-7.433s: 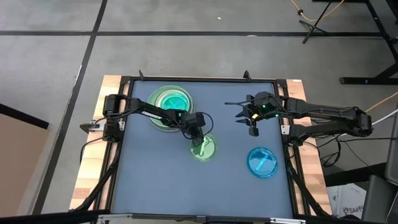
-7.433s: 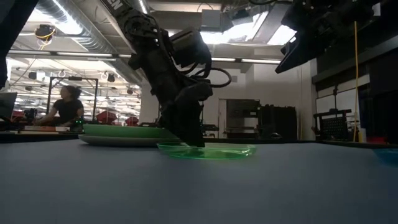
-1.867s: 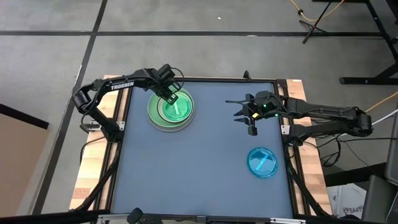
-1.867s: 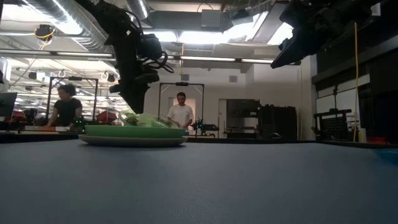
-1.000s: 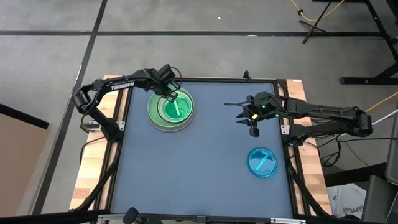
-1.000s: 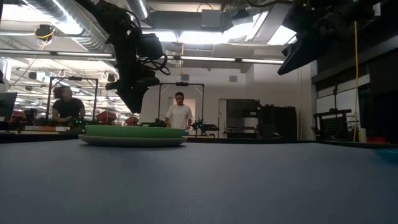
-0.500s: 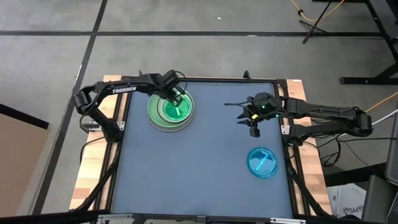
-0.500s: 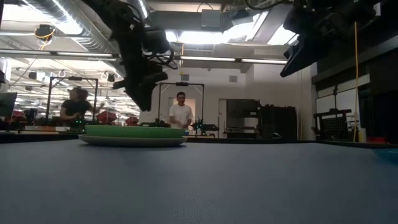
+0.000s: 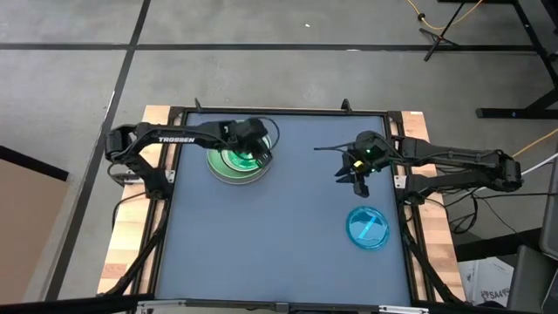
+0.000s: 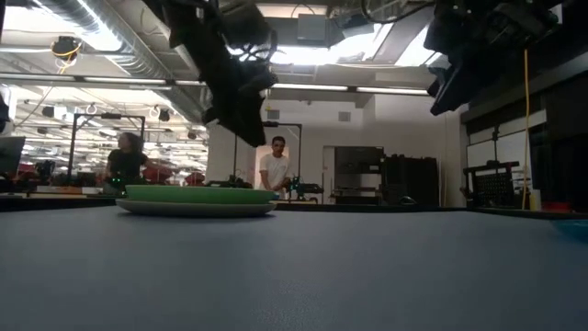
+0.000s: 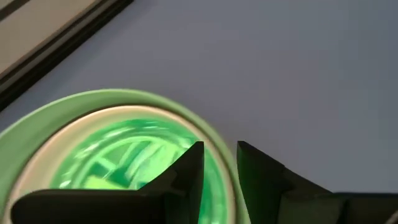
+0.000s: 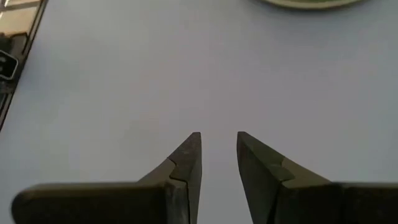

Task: Stack plastic plates
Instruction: Stack the blue plate on top of the light green plate

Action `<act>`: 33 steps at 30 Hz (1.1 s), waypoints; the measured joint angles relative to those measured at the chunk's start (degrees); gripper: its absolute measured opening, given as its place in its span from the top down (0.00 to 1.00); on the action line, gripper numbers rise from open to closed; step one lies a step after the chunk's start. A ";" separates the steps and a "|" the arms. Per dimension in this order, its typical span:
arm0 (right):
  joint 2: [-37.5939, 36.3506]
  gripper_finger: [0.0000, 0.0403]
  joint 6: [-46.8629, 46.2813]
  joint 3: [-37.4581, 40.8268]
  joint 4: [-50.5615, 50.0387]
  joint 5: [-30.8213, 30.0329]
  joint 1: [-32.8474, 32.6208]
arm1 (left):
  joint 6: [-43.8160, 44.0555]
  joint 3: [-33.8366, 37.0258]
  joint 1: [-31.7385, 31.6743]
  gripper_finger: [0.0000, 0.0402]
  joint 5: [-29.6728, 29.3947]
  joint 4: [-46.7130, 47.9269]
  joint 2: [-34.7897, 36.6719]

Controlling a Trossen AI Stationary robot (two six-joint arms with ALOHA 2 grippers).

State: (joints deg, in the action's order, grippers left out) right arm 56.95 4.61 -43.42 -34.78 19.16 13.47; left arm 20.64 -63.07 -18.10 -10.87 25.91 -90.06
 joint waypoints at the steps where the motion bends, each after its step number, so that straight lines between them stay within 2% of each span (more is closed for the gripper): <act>1: 0.00 0.77 -0.20 0.00 -0.75 0.00 0.00 | 0.00 0.00 0.99 0.78 0.00 -0.57 0.00; 9: 0.00 0.77 -1.30 0.00 -8.35 0.00 0.00 | 0.00 0.00 7.76 0.78 0.00 -3.22 0.00; 15: 0.00 0.77 -2.90 0.00 -9.38 0.21 -0.84 | 0.00 0.00 10.96 0.78 -0.43 -3.30 0.00; 20: 0.00 0.77 -3.27 0.00 -7.97 0.13 -6.65 | 0.00 0.00 12.51 0.78 -1.96 -3.34 0.00; 26: 0.00 0.77 -7.00 0.00 -7.85 -6.16 -15.59 | 0.24 0.00 13.20 0.78 -2.03 -3.37 0.00; 33: 0.00 0.77 -10.72 0.00 -7.85 -9.57 -23.14 | 0.28 0.00 13.27 0.78 -2.03 -3.35 0.00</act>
State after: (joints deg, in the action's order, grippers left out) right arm 56.95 -6.11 -43.42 -42.63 9.59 -9.66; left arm 20.93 -63.07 -4.83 -12.91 22.56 -90.06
